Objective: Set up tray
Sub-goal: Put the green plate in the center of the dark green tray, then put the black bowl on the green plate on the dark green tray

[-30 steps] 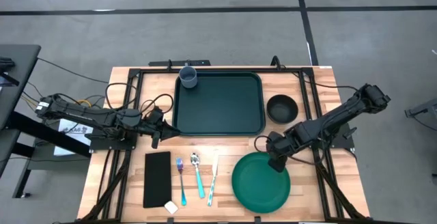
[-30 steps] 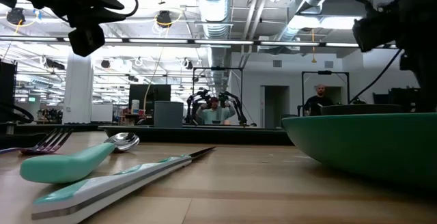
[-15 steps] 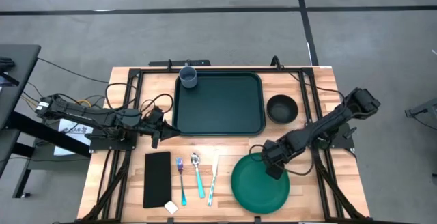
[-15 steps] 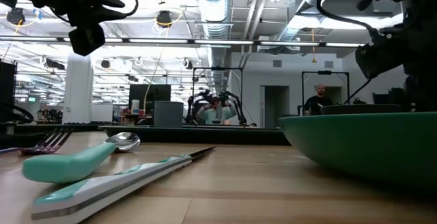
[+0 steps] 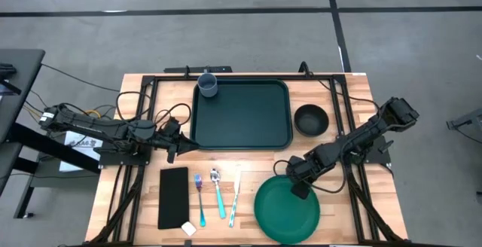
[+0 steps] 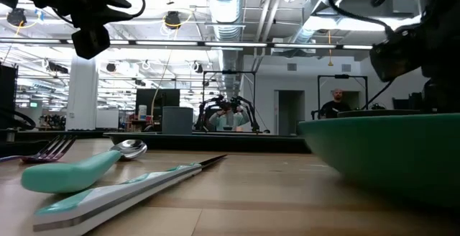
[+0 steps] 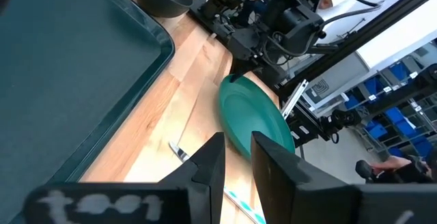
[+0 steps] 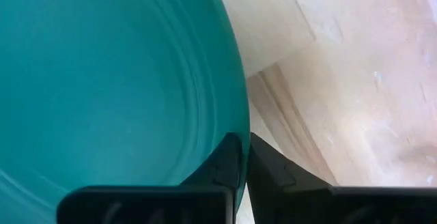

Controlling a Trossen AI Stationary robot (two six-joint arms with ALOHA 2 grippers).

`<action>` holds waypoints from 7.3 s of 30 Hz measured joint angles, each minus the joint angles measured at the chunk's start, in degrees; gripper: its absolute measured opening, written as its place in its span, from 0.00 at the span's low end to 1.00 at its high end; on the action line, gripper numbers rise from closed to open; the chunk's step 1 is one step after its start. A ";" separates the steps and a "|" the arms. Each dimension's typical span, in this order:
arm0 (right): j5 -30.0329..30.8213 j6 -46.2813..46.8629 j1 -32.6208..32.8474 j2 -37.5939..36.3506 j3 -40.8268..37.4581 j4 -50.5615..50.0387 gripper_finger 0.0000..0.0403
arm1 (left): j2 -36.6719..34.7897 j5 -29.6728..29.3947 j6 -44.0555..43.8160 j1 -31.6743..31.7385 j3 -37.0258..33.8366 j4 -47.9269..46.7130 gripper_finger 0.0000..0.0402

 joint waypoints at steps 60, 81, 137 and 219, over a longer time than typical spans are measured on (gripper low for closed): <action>5.22 -26.57 -59.29 7.89 18.10 -7.16 0.00 | -0.01 -1.75 -1.89 0.00 -0.02 -0.02 0.15; 7.07 -28.61 -62.25 10.17 22.14 -13.20 0.05 | 0.00 -2.08 -2.14 0.01 -0.02 -0.04 0.15; 17.25 -18.09 -32.87 -3.38 28.05 -39.83 0.46 | 0.00 -2.76 0.39 0.00 -0.04 -3.32 0.15; 22.03 -16.46 -37.97 6.24 31.67 -37.09 0.00 | -0.02 -3.13 2.05 0.00 -0.04 -5.18 0.15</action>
